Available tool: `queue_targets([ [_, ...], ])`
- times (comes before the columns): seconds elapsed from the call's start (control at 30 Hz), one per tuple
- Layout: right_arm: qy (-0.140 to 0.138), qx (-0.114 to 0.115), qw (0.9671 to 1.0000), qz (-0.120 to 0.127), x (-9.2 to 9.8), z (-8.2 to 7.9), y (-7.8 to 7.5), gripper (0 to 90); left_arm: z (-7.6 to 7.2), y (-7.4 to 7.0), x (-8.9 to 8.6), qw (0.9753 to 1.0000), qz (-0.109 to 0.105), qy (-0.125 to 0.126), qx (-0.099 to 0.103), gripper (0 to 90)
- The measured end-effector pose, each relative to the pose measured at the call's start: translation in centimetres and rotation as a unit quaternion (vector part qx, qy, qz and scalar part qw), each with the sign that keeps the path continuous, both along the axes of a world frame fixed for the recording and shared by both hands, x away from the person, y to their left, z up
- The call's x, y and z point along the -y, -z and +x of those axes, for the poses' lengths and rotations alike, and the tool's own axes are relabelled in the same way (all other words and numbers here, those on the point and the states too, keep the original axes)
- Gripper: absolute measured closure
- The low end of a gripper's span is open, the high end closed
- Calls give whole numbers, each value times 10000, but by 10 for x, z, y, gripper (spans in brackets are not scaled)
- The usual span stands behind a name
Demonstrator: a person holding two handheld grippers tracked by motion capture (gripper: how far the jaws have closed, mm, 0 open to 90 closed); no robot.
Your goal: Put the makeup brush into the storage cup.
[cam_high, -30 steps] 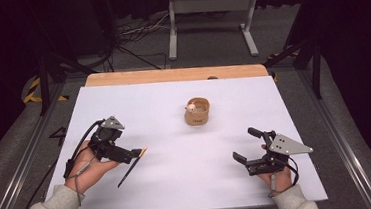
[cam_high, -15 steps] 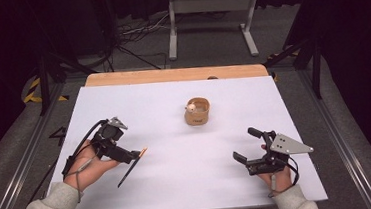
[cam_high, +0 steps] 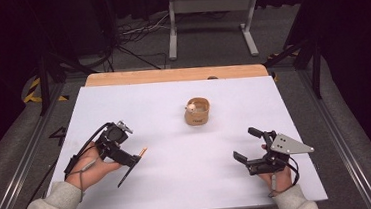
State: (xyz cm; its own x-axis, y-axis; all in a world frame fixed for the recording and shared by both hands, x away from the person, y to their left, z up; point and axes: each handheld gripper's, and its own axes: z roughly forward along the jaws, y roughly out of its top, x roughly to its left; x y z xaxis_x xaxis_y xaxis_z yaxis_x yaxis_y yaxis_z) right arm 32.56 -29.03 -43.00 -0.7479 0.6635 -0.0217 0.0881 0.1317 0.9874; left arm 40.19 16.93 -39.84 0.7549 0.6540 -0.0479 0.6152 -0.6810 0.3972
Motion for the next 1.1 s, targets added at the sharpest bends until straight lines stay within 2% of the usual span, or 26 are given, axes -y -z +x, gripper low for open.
queue_targets([
  [0.07, -3, -3, 10000, -4, 0, 0, 0, 25, 1, 2, 1, 10000, 84, 21, -2, 65],
  [0.6, -18, -13, 10000, 10, 0, 0, 0, 34, 1, 19, 9, 9993, 256, 122, -247, 87],
  [0.8, -10, -24, 10000, 5, 0, 0, 0, 36, 1, 24, 10, 9991, 310, 163, -240, 94],
  [0.9, -6, -34, 10000, -2, 0, 0, 0, 37, 1, 26, 12, 9989, 318, 156, -309, 108],
  [1.1, 3, -32, 10000, -21, 0, 1, 0, 40, 0, 30, 15, 9983, 444, 203, -303, 149],
])
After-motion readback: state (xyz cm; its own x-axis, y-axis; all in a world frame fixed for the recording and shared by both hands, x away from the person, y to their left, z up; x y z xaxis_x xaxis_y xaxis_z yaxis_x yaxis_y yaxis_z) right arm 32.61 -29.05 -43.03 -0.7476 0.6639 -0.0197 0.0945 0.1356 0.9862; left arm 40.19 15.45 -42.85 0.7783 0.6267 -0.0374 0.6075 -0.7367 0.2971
